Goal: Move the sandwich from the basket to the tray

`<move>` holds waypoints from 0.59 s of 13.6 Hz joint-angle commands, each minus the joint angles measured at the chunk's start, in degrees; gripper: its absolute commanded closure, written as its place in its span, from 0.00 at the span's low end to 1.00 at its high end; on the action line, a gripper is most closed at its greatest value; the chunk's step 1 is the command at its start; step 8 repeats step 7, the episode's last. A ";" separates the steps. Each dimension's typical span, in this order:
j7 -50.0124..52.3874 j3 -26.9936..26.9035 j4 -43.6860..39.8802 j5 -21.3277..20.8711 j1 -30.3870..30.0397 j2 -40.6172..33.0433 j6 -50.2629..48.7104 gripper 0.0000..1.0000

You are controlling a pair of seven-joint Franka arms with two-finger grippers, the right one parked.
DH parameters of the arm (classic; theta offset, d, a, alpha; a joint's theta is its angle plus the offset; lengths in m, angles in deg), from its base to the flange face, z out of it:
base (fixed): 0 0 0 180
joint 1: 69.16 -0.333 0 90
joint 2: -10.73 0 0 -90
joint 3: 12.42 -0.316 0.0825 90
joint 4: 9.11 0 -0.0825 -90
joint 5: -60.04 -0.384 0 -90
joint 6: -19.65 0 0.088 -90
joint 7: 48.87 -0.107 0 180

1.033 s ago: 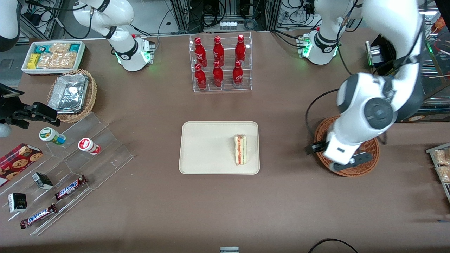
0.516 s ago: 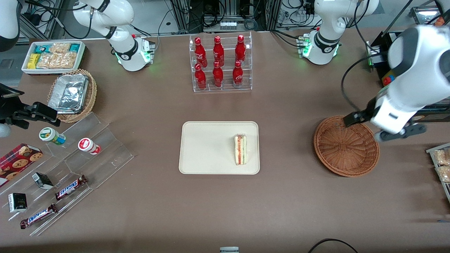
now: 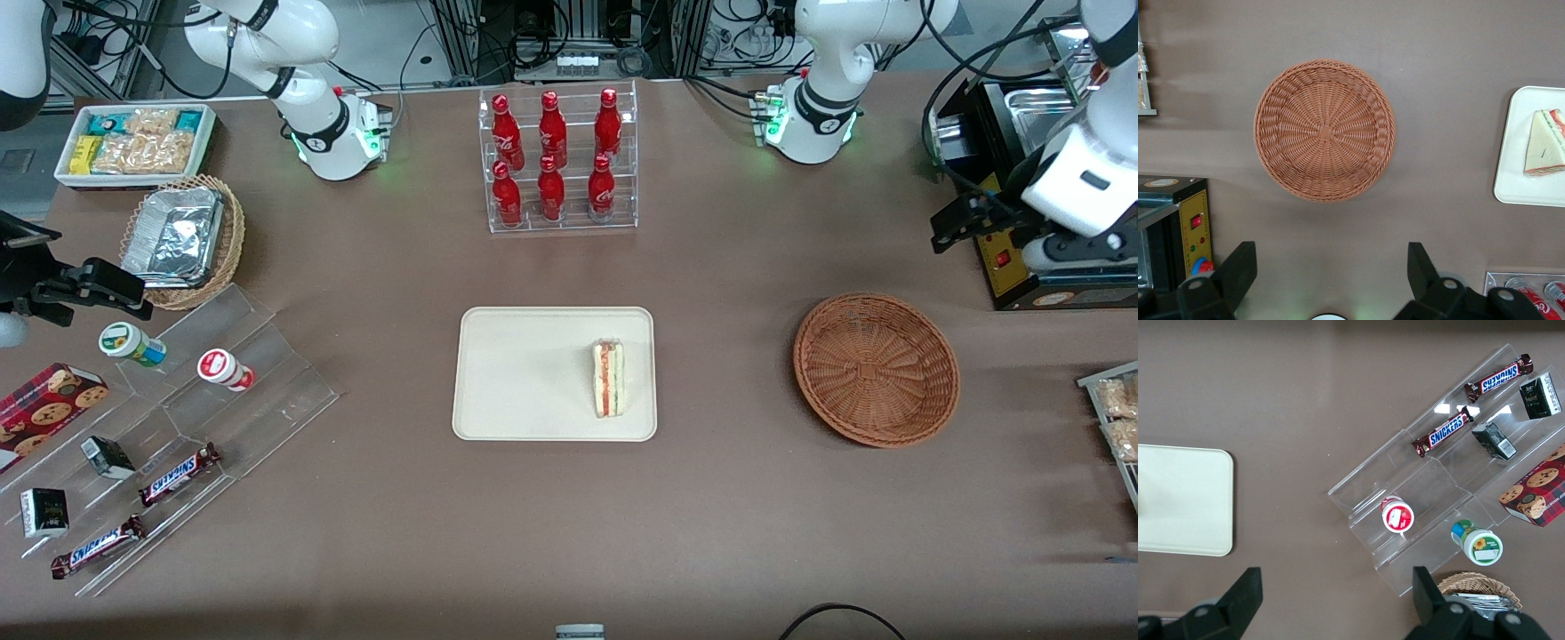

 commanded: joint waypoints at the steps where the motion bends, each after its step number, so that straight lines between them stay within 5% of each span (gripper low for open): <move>1: -0.90 0.49 -1.29 -1.06 -0.53 0.25 -0.93 0.00; 8: -0.73 0.49 -0.94 -2.64 -0.62 -0.45 0.13 0.00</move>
